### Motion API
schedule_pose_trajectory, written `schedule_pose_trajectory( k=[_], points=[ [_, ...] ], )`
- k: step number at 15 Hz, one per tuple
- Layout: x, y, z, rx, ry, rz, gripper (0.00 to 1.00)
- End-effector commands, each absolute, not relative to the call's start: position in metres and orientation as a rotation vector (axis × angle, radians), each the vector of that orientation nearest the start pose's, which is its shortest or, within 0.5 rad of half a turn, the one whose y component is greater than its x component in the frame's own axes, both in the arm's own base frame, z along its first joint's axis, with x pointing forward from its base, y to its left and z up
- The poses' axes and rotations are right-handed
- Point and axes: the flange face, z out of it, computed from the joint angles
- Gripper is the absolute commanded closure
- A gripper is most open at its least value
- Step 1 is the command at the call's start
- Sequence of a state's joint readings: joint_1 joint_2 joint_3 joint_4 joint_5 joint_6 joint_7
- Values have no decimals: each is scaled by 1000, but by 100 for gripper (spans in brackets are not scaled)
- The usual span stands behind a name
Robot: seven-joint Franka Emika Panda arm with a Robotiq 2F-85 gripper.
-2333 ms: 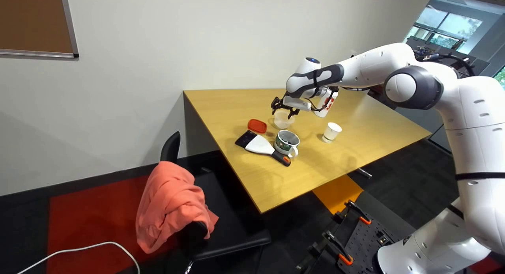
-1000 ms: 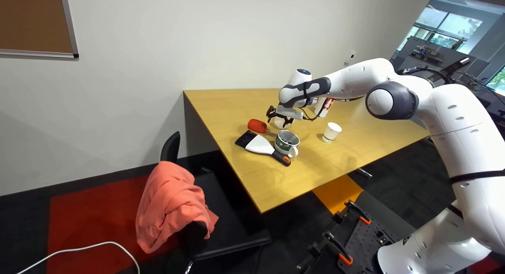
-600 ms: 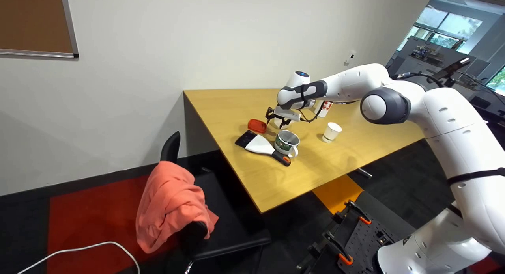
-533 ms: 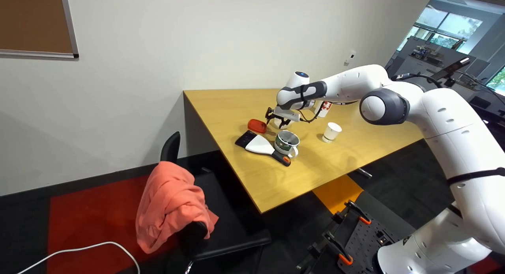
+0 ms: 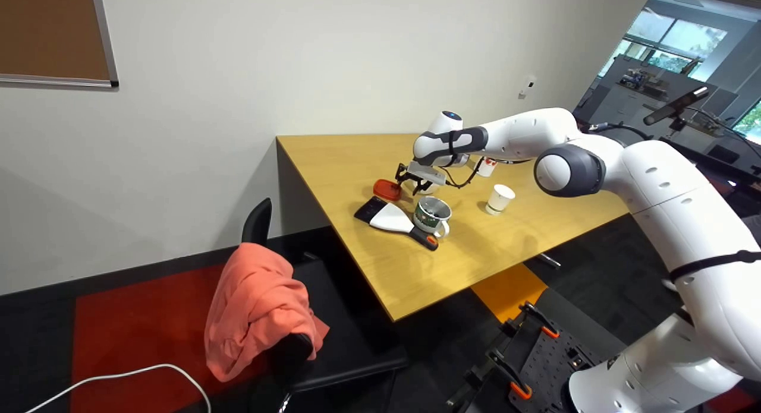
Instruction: Put the lid on the clear bowl
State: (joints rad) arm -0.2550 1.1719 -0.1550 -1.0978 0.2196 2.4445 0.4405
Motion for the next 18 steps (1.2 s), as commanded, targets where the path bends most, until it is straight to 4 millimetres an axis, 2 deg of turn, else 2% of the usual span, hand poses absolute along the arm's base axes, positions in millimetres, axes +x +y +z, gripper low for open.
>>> schedule_pose_trajectory(
  k=[1, 2, 5, 6, 7, 11, 12, 14, 15, 18],
  points=[
    [738, -269, 107, -2754, 1367, -257, 37],
    [738, -268, 105, -2754, 1366, -254, 37],
    [740, -266, 98, -2756, 1364, -242, 46],
    [740, -265, 96, -2756, 1365, -238, 54],
    [741, -265, 94, -2757, 1365, -236, 51],
    [743, -265, 90, -2754, 1370, -238, 56],
    [743, -264, 90, -2753, 1373, -234, 61],
    [745, -263, 90, -2746, 1386, -232, 89],
    [746, -263, 90, -2743, 1390, -231, 96],
    [746, -262, 95, -2739, 1394, -227, 94]
  ],
)
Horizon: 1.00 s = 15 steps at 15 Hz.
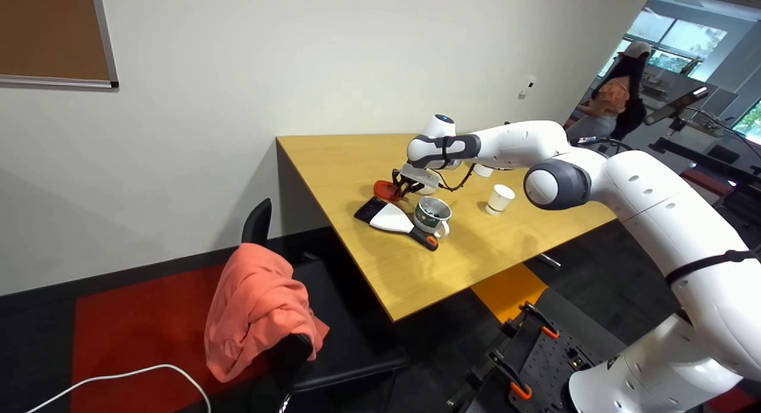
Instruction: Put the lid on the clear bowl
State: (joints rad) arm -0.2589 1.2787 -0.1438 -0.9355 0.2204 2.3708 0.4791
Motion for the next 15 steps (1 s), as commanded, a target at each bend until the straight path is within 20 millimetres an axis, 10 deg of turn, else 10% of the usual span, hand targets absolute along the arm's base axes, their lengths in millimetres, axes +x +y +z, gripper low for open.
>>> schedule_pose_trajectory(
  k=[1, 7, 15],
  points=[
    [747, -263, 100, -2740, 1393, -234, 94],
    [747, -283, 163, -2789, 1249, -308, 94],
    [710, -359, 255, -2963, 777, -135, 94]
  ],
)
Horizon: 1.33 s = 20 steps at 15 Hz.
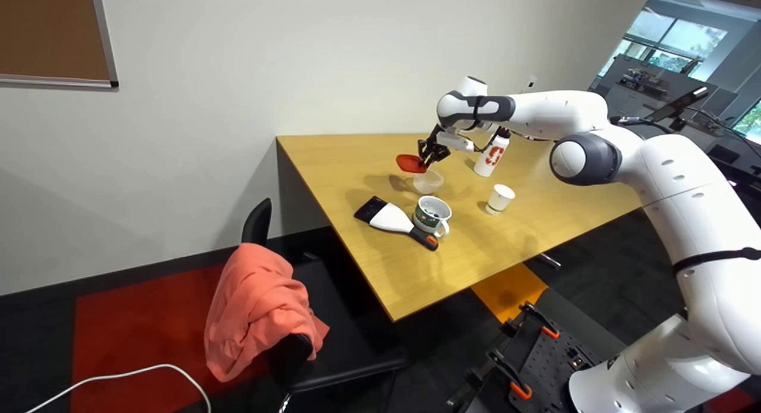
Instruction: Put the lid on the clear bowl
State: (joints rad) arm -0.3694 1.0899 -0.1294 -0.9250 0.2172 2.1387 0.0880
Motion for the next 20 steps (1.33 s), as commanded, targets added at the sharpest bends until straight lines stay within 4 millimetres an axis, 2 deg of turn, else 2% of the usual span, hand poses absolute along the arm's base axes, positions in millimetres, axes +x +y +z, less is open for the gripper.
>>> schedule_pose_trajectory(
  k=[1, 4, 7, 8, 13, 14, 20],
  points=[
    [703, -369, 263, -2982, 737, -113, 94],
    [686, -397, 276, -3053, 588, -56, 94],
    [679, -415, 268, -3105, 410, -46, 94],
    [680, -411, 268, -3080, 510, -74, 75],
    [677, -415, 261, -3092, 440, -61, 75],
    [678, -417, 259, -3086, 449, -70, 94],
    [673, -441, 239, -3073, 437, -119, 94]
  ],
)
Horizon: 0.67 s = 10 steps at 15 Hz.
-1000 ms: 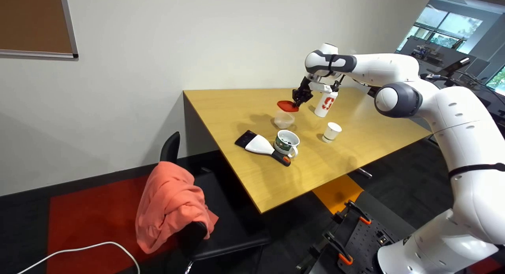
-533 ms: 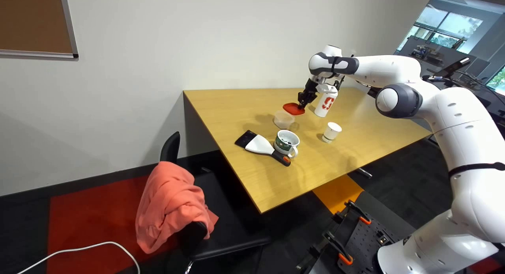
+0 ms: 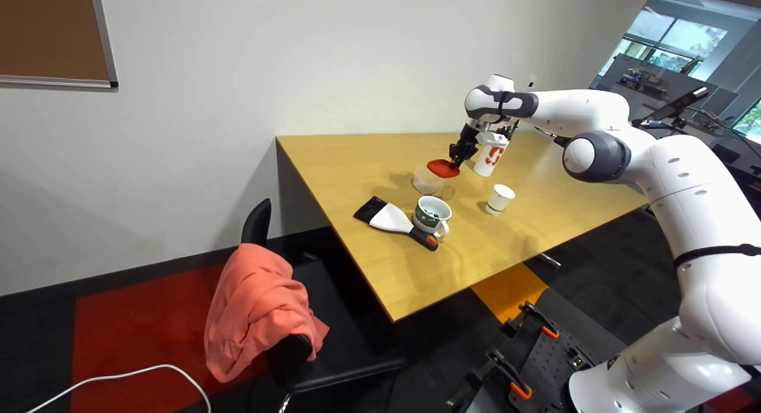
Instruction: Put the lid on the clear bowl
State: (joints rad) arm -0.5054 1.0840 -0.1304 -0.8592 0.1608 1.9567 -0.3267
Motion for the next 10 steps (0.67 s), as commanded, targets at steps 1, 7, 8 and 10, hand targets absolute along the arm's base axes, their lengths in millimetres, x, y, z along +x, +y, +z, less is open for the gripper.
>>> schedule_pose_trajectory(
  k=[1, 7, 8, 10],
  points=[
    [672, -445, 238, -3069, 421, -135, 94],
    [667, -450, 232, -3068, 420, -117, 75],
    [667, -450, 232, -3068, 419, -119, 75],
    [669, -448, 232, -3059, 390, -135, 94]
  ],
)
